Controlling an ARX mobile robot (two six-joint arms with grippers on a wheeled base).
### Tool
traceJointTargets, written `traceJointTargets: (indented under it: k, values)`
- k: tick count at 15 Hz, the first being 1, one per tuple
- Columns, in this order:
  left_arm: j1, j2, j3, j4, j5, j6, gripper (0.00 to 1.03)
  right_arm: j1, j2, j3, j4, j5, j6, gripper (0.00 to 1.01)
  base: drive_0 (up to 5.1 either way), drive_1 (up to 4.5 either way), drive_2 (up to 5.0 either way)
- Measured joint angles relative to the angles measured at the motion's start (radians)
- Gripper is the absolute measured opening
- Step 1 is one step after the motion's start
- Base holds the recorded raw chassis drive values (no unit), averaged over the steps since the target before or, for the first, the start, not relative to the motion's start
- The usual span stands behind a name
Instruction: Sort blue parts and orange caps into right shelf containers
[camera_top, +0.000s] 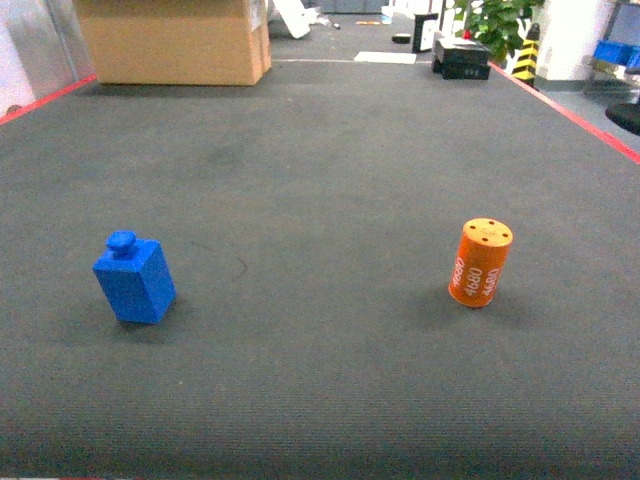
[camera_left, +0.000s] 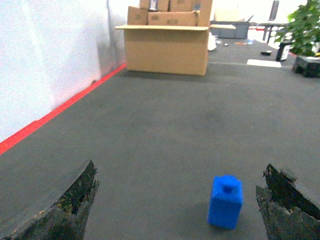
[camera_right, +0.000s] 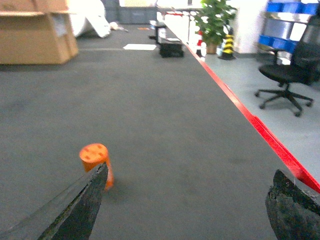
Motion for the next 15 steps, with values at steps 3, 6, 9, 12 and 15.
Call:
traceJointTargets:
  k: [3,6,9,12,15]
  values:
    - [-0.028,0.546,0.235,0.295,0.094,-0.024,0.98,0.048,0.593,0.271,0.348,-0.103,0.023,0.98,0.0,0.0,0.0]
    - [-0.1,0.896,0.375,0.301,0.102,-0.033,0.98,0.079,1.019,0.465,0.384,-0.148,0.063,0.98,0.0,0.0,0.0]
    - [-0.112,1.04,0.403,0.332,0.109,-0.051,0.98,0.108,1.2,0.517,0.402,-0.166,0.089,0.98,0.0,0.0,0.0]
    - [-0.099,1.146,0.42,0.362,0.11,-0.061,0.98,0.126,1.286,0.558,0.423,-0.167,0.091,0.98,0.0,0.0,0.0]
    - [-0.062,1.22,0.447,0.38,0.118,-0.074,0.98,0.125,1.348,0.569,0.414,-0.168,0.098,0.98,0.0,0.0,0.0]
